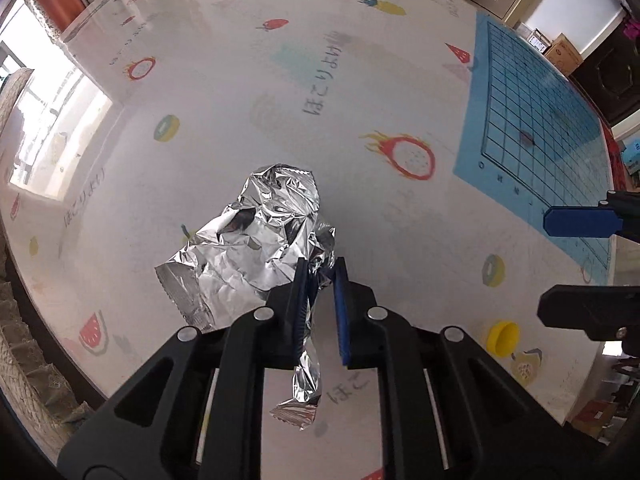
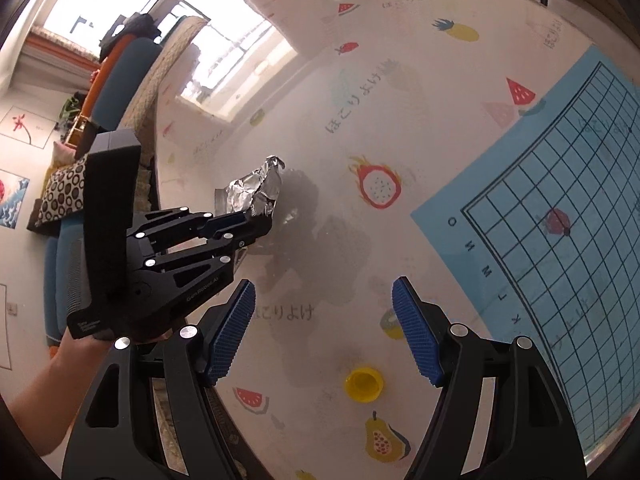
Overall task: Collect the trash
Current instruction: 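Grasp the silver foil wrapper with the left tool while the right tool grasps the yellow cap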
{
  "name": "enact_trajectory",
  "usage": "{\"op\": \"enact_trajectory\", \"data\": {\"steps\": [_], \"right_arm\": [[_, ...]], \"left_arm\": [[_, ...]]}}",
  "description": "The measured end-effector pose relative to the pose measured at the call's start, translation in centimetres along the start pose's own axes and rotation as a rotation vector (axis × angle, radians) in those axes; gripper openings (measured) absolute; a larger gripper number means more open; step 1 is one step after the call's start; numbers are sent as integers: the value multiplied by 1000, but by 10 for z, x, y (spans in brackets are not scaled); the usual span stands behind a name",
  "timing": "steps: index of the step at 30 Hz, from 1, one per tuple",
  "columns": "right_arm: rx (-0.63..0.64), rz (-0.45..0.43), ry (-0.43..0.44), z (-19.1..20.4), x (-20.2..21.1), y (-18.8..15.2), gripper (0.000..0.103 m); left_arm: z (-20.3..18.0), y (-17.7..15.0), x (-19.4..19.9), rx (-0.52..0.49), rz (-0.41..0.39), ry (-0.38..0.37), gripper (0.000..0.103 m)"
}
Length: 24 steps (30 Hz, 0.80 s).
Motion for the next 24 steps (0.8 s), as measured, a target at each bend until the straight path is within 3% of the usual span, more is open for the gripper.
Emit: {"op": "enact_trajectory", "data": {"steps": [10,14,21,24], "right_arm": [[19,65,-45,-39,-5,-57,71],[63,82,-42,-40,-12,-65,70],[206,121,-69,-27,-31,-68,57],[255,125,-105,-28,-38,-69,43]], "left_arm": [[-44,-29,6,49,10,-48,11],[-56,-36,8,107,12,-48,11],[-59,-47,3,218,24,-26,11],[-57,-53,5,277,14,-22,11]]}}
Point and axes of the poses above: each gripper's, at about its wrist camera, not at the fingertips, and x roughly against the way its jaws point, z to its left, y to its top, the point moved 9 cm from there along -x, roughly the way its jaws point, and after that the axes turned 12 degrees about -x, right-handed, at the moved point
